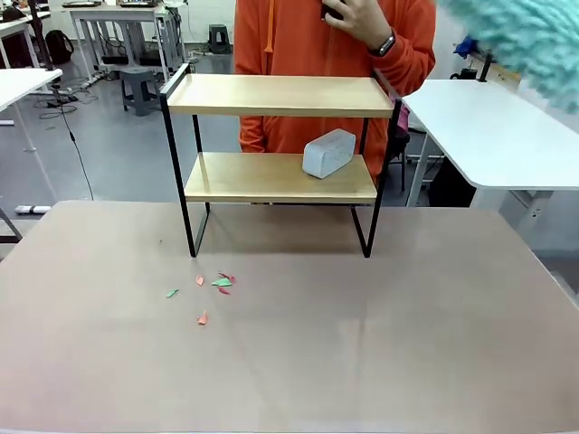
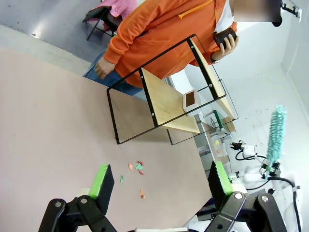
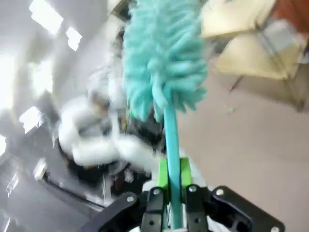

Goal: Clean the shelf.
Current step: Clean the remaining tier of the Shelf with the Duster once objects are removed.

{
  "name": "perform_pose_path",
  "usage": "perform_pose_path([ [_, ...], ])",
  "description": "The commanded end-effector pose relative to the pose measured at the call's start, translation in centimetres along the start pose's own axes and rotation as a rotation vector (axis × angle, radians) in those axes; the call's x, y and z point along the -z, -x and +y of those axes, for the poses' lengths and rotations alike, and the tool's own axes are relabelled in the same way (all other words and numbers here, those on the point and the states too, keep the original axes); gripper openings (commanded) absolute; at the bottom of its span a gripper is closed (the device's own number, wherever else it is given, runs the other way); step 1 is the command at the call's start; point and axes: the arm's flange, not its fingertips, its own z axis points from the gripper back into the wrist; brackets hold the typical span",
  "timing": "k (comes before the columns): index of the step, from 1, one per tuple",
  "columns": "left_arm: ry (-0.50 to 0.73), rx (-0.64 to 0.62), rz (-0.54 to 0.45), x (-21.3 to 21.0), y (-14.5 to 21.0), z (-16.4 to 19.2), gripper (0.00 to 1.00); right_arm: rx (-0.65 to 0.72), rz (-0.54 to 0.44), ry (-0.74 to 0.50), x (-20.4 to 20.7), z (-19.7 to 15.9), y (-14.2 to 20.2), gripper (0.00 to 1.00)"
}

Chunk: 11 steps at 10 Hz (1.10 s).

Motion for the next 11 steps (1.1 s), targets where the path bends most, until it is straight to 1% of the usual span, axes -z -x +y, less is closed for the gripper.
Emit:
perform_pose_path([
  [1, 0.017, 0.02, -0.016, 0.2, 0.1, 0.0, 1.0, 0.291, -0.31, 0.354, 0.7, -2.9, 2.1, 0.12],
  [2, 0.017, 0.02, -0.016, 0.2, 0.1, 0.0, 1.0, 0.426, -0.249, 0.456, 1.5, -4.3, 2.7, 0.12],
  [3, 0.017, 0.02, -0.016, 0.2, 0.1, 0.0, 1.0, 0.584, -0.115, 0.513, 2.7, -5.9, 2.6, 0.12],
  [4, 0.017, 0.02, -0.016, 0.2, 0.1, 0.0, 1.0, 0.64, 0.002, 0.519, 4.0, -7.1, 1.9, 0.12],
  [5, 0.017, 0.02, -0.016, 0.2, 0.1, 0.0, 1.0, 0.648, 0.064, 0.515, 5.4, -7.8, 1.1, 0.12],
  [6, 0.017, 0.02, -0.016, 0.2, 0.1, 0.0, 1.0, 0.644, 0.088, 0.572, 7.1, -8.3, -0.2, 0.12],
  [7, 0.017, 0.02, -0.016, 0.2, 0.1, 0.0, 1.0, 0.513, -0.024, 0.529, 1.9, -8.5, -0.4, 0.12],
  [11, 0.017, 0.02, -0.016, 0.2, 0.1, 0.0, 1.0, 0.513, -0.024, 0.529, 1.9, -8.5, -0.4, 0.12],
])
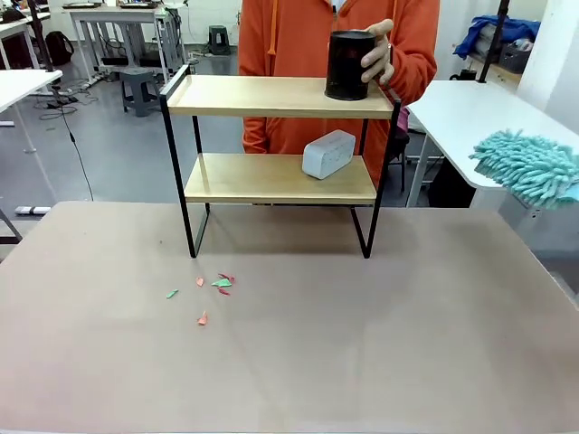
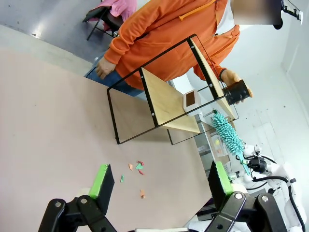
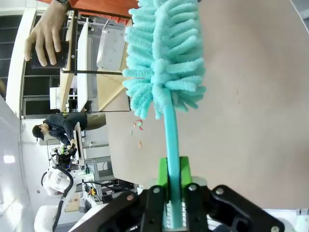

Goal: Clean the shelf.
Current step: Clean the remaining tier of the Shelf with the Duster once objects are removed, then hand the Duster back to the human.

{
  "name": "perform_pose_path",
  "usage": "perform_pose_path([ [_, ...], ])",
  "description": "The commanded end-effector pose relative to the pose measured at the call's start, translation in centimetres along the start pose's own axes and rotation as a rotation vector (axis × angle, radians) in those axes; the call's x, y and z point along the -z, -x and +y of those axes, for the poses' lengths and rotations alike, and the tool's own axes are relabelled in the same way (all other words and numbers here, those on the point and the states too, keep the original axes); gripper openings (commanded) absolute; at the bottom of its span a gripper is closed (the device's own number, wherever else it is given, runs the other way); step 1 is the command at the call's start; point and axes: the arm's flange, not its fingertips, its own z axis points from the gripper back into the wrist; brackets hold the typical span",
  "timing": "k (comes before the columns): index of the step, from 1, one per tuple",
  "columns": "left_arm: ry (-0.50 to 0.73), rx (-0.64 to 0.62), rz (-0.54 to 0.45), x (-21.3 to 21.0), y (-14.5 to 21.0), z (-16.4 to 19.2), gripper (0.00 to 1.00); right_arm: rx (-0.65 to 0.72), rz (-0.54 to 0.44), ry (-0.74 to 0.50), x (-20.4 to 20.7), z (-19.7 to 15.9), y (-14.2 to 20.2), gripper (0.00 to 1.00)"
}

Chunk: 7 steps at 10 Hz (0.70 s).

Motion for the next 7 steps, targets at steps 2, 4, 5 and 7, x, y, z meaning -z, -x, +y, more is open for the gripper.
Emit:
perform_pose_path([
  [2, 0.017, 0.019, -0.018, 0.2, 0.14, -0.01, 1.0, -0.026, -0.007, 0.01, 0.58, 0.27, -0.03, 0.12],
  [4, 0.017, 0.019, -0.018, 0.2, 0.14, -0.01, 1.0, -0.026, -0.007, 0.01, 0.58, 0.27, -0.03, 0.12],
  [5, 0.017, 0.019, -0.018, 0.2, 0.14, -0.01, 1.0, -0.026, -0.007, 0.01, 0.58, 0.27, -0.03, 0.12],
  [7, 0.017, 0.019, -0.018, 0.2, 0.14, -0.01, 1.0, -0.026, -0.007, 0.01, 0.58, 0.27, -0.03, 0.12],
])
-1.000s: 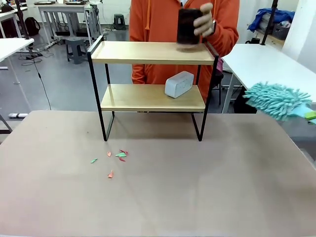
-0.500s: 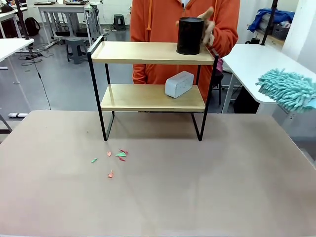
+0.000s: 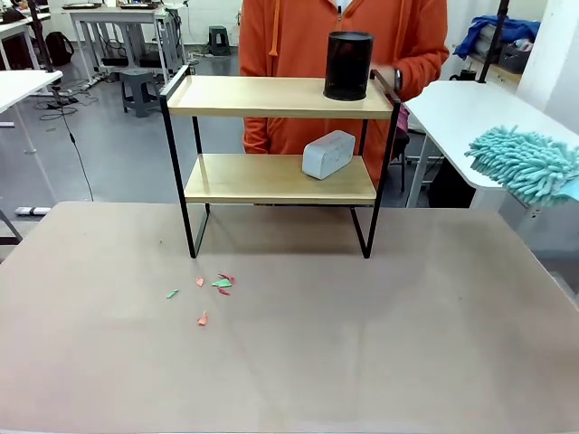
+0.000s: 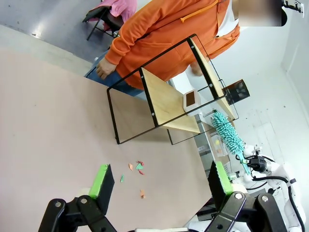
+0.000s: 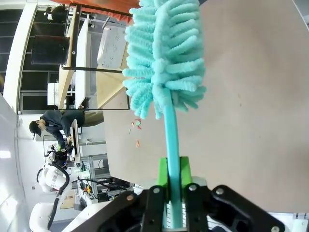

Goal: Clean the shelf.
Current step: Hand the Duster back to the human.

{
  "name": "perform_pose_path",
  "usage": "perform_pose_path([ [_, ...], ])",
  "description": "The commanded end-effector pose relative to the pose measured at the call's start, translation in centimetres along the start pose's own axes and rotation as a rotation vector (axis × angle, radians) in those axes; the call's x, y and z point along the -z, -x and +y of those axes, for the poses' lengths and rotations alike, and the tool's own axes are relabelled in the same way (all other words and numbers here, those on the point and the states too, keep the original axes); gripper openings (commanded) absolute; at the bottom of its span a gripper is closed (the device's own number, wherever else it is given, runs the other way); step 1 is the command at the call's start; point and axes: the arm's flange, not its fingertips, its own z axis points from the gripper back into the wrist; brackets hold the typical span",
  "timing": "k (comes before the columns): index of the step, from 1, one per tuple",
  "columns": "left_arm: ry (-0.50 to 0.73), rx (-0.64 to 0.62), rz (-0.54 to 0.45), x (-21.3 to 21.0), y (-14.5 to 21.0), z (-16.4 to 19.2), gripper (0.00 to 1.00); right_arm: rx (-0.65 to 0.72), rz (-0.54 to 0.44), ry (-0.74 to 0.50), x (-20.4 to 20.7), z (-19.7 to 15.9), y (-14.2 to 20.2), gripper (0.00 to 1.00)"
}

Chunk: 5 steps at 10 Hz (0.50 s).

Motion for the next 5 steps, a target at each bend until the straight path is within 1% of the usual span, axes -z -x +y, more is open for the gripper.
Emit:
perform_pose_path([
  [1, 0.017, 0.019, -0.018, 0.2, 0.1, 0.0, 1.0, 0.006, -0.012, 0.004, 0.1, -0.2, 0.2, 0.12],
  [2, 0.0, 0.0, 0.0, 0.0, 0.0, 0.0, 1.0, 0.0, 0.0, 0.0, 0.0, 0.0, 0.0, 0.12],
  [3, 0.037, 0.02, 0.042, 2.2, -1.1, -3.5, 1.0, -0.053, -0.067, -0.08, -1.4, 1.1, -0.7, 0.12],
  [4, 0.199, 0.058, 0.111, 4.9, -2.5, -8.1, 1.0, -0.187, -0.119, -0.149, -4.7, 4.2, -1.6, 0.12],
  [5, 0.294, 0.119, 0.177, 7.8, -2.8, -12.6, 1.0, -0.309, -0.127, -0.168, -8.3, 7.4, -1.9, 0.12],
])
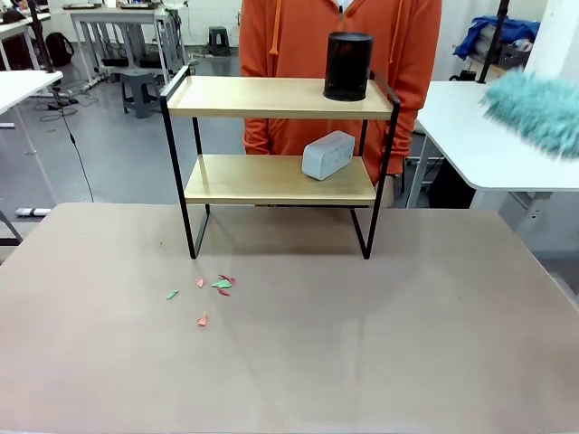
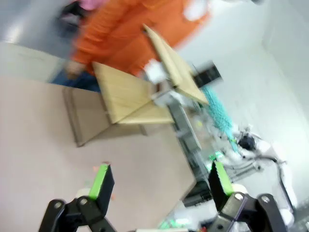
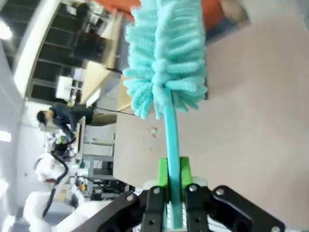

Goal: Clean the shelf.
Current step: Hand the Duster back to the human.

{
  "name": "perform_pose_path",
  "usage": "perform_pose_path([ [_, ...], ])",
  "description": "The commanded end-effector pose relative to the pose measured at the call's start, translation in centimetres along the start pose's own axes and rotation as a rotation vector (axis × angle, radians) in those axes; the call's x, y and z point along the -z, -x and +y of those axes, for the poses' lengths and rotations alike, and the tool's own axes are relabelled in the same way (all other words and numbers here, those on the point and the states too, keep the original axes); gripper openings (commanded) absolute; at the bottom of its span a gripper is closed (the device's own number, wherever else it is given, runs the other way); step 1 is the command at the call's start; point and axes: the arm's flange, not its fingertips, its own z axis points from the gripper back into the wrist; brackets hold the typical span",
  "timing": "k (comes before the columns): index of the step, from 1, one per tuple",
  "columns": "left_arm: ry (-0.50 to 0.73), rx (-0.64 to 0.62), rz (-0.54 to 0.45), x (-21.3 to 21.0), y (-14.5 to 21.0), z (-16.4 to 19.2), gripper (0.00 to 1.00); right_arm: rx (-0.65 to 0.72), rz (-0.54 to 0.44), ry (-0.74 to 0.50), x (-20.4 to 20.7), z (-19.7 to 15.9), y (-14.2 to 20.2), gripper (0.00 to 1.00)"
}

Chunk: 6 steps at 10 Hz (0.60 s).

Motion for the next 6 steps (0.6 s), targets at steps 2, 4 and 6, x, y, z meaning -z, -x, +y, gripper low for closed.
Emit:
perform_pose_path([
  [2, 0.241, 0.043, 0.207, 9.3, -0.2, -8.3, 1.0, -0.445, 0.178, -0.189, -5.4, 10.1, -1.0, 0.12],
  [4, 0.277, 0.03, 0.271, 13.3, 2.6, -10.0, 1.0, -0.784, 0.598, -0.352, -3.9, 14.7, 2.3, 0.12],
  [6, 0.259, -0.026, 0.31, 14.2, 3.8, -8.9, 1.0, -0.92, 0.931, -0.335, -0.8, 15.8, 4.3, 0.12],
])
